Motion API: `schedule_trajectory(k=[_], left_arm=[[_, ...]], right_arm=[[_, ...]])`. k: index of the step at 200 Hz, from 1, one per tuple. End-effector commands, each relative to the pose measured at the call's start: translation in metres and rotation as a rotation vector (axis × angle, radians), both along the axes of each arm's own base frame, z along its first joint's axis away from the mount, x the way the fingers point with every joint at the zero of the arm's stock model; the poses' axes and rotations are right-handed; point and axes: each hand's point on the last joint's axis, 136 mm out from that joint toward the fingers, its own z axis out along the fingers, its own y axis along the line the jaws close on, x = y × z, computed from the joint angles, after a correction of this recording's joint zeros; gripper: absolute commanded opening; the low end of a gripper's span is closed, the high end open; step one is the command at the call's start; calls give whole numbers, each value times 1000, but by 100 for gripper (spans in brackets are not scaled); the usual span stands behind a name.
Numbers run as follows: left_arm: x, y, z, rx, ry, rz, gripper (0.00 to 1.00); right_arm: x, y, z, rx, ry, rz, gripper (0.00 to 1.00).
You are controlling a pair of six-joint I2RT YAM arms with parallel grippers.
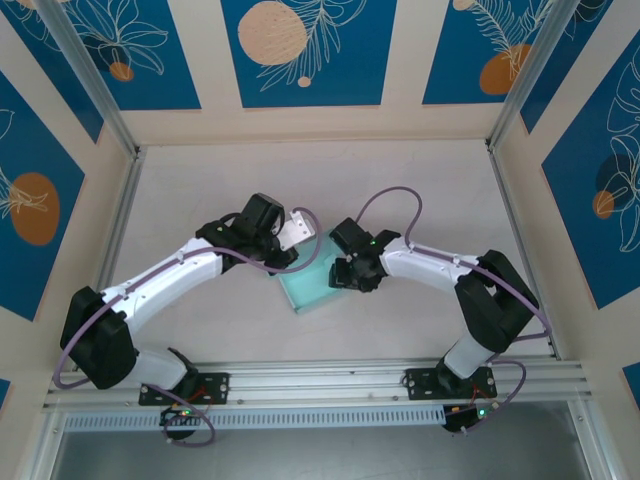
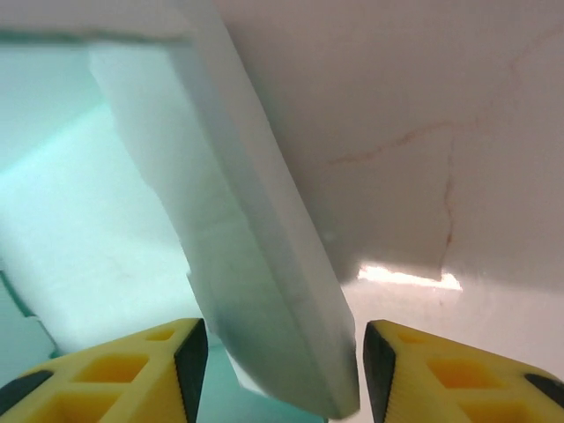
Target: Fold the paper box
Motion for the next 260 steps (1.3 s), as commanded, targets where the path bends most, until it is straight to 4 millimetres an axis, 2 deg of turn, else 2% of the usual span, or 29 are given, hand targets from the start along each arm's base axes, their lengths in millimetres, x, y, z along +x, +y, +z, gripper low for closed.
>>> schedule_trajectory(k=[1,21,50,84,112,170,194,224,260], left_arm=[[-4,3,-5,34,33,-29,0],[-1,4,-4,49,20,-31,0],[1,3,-2,57,16,-37,0],[4,3,0,66,10,-35,0],[5,2,4,58,0,-34,0],[8,0,0,70,15,-35,0],[10,-1,2,70,10,-31,0],[13,3,2,85,-5,-13,0],[34,12,11,98,-44,99,0]], right_arm=[[21,11,27,93,-79,69,57],[31,7,39,153,-108,98,63],[39,3,55,213,-163,146,64],[40,4,56,265,-191,162,62],[36,4,38,271,-158,132,62],[34,10,0,246,-89,113,58],[38,7,-14,202,-76,82,53],[42,-1,-22,171,-91,30,45],[40,-11,-32,122,-88,5,38]])
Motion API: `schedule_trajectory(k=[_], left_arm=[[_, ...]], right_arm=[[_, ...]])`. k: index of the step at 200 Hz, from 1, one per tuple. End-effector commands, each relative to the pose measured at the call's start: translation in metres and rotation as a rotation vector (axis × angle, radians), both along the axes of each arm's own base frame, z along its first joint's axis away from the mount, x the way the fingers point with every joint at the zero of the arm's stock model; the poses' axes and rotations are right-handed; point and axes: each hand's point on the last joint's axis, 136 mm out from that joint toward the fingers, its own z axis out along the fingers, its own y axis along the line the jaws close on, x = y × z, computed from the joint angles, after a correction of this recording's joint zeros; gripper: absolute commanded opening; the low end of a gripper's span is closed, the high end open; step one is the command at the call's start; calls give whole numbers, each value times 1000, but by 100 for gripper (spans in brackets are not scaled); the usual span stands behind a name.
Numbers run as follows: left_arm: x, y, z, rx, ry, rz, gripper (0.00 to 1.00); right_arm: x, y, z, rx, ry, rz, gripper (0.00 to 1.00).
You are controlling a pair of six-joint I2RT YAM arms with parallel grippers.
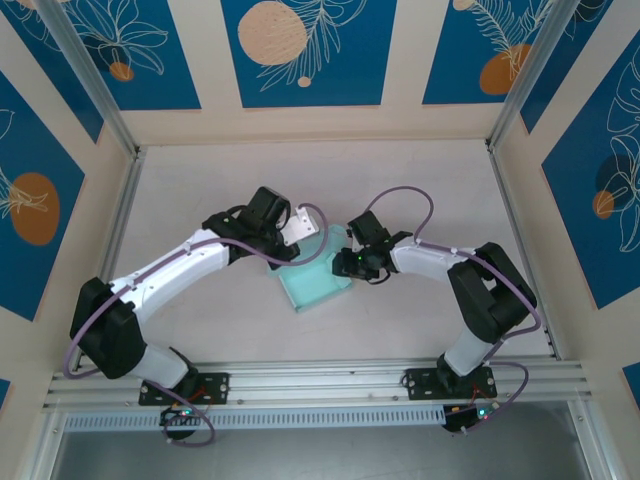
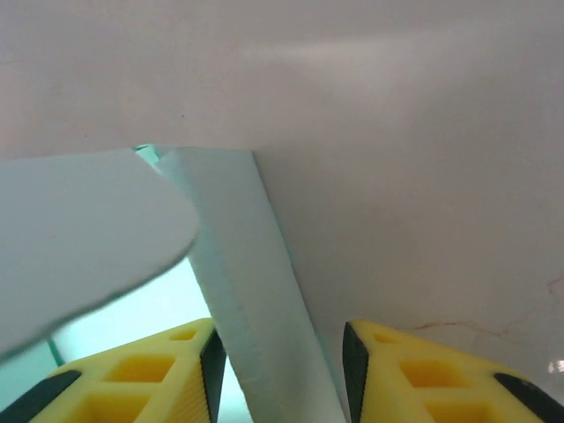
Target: Fold the paper box
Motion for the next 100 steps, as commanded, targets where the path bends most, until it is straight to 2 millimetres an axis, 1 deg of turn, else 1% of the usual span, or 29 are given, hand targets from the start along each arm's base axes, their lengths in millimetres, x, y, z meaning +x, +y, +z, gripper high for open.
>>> schedule_trajectory(k=[1,17,25,55,69,89,100], left_arm=[[22,13,9,30,-36,109,0],[30,16,13,32,-36,151,0],[32,14,15,26,-33,160,0],[46,19,11,28,-23,260,0],[50,21,9,43,-21,290,4],[53,19,7,29,-21,302,5],[55,20,7,29,-22,321,5]], right_arm=[[-2,-12,-14,-58,7,-41,38],[-5,-16,-19,-93,14,-43,36],[-6,-18,-21,-119,16,-42,34],[-12,-23,-27,-238,5,-30,31],[-14,-26,-28,-294,0,-30,29],[-18,-34,-32,-373,11,-58,20],[-20,-40,-33,-419,25,-83,13]])
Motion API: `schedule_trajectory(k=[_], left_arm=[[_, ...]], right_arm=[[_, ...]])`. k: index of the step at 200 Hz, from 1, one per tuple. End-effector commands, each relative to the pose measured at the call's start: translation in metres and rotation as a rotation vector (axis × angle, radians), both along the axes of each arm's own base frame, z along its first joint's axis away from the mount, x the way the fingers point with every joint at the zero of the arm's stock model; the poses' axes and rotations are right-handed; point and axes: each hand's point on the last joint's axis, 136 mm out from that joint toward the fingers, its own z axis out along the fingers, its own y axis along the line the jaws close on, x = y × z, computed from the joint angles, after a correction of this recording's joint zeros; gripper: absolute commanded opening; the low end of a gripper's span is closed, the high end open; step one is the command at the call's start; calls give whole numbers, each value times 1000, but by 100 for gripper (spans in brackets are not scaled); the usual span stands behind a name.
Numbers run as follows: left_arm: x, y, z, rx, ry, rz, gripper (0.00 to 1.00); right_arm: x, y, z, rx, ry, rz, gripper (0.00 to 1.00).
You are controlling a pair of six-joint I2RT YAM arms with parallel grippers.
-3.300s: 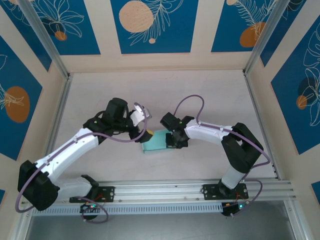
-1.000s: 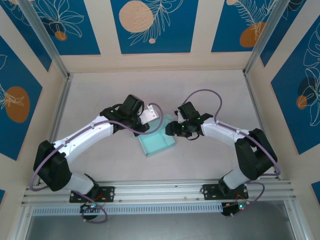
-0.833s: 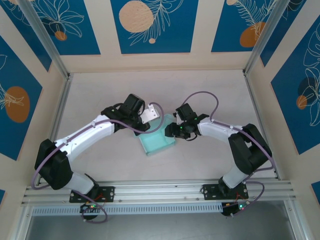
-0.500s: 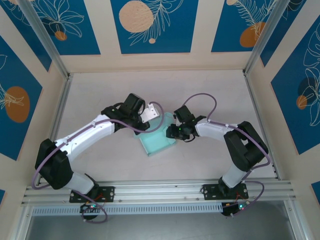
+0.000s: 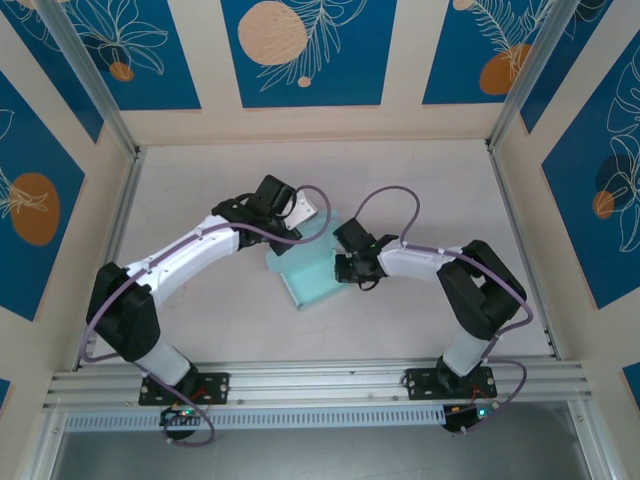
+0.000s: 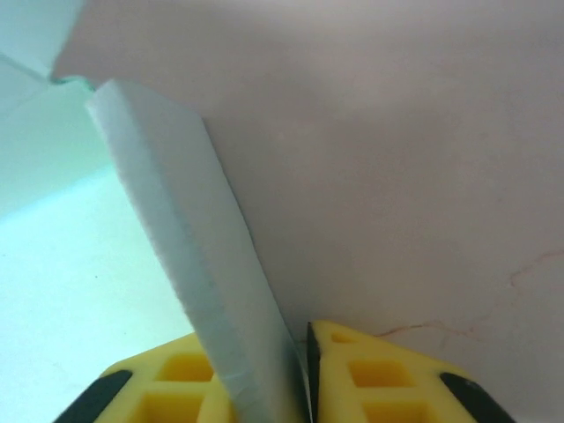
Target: Fold the paper box
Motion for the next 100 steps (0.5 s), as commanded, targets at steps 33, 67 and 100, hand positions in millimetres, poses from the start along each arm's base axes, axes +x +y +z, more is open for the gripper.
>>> schedule_trajectory(k=[33,67,100], left_arm=[[29,27,11,51,-47,219,5],[30,32,18,24,-67,276,5],[32,44,31,-22,-93,386,24]], right_arm=[[-24,-56,-21,-350,113,-188,0],[-30,-73,-22,-477,143,-253,0],[-32,-68,-21,-475,136,-239,0]])
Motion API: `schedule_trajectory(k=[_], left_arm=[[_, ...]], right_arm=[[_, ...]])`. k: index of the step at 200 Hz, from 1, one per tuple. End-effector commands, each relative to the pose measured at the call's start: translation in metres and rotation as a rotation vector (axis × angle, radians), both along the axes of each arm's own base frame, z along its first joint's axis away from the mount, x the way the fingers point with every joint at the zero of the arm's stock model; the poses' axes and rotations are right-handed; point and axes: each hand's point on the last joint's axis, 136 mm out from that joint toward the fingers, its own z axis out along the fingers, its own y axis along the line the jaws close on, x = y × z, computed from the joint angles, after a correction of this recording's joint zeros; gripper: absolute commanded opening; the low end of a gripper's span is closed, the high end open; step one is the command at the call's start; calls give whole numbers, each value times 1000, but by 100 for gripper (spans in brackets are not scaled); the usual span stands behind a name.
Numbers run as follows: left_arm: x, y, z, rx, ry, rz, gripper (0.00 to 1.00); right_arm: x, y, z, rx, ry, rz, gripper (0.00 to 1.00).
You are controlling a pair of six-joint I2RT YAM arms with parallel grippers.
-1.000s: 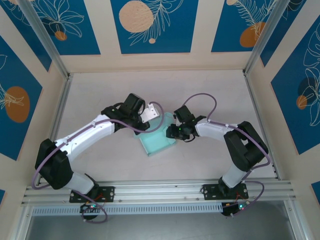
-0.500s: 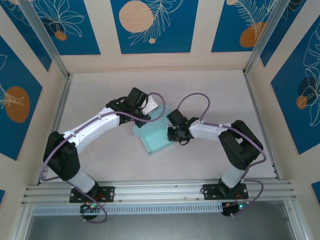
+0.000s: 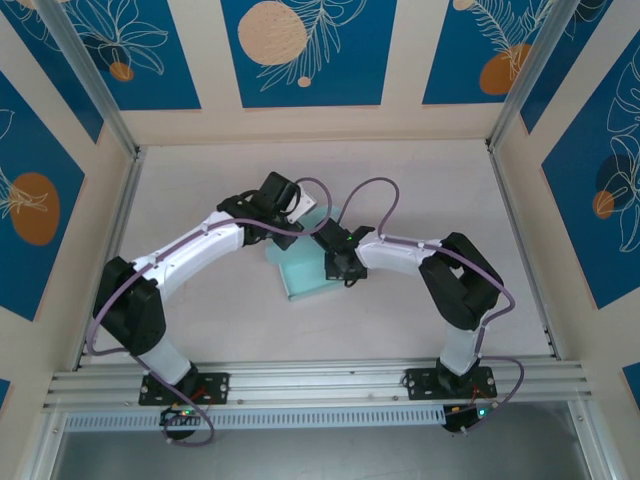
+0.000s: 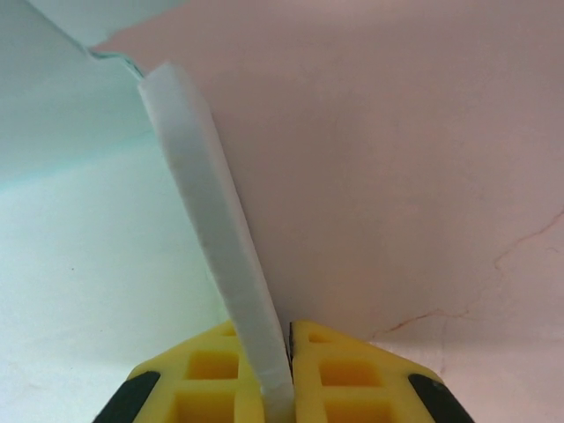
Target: Fold the paper box
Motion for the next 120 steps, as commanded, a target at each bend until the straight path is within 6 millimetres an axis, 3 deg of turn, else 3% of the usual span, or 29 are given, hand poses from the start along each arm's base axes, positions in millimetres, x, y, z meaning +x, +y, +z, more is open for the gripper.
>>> schedule_trajectory(k=[1,30,44,53,63,82,97,120], left_arm=[[14,41,31,-3,-87,234,25],[-3,33,60,-156,-88,223,59],[-15,37,77,-222,-87,250,79],[-24,41,87,-267,-89,273,87],[-33,48,94,-315,-85,322,88],[-52,60,90,-376,-44,402,77],[-67,63,70,-408,27,445,73],[-81,48,27,-518,151,459,67]], right_arm=[[-36,-71,-24,-283,122,-149,0],[-36,-62,-22,-276,109,-121,0],[-37,-60,-20,-277,104,-116,0],[-38,-58,-20,-278,101,-111,0],[-38,-55,-18,-274,95,-105,0],[-37,-48,-16,-269,83,-90,0],[-35,-44,-13,-263,70,-77,0],[-33,-38,-13,-253,58,-61,0]])
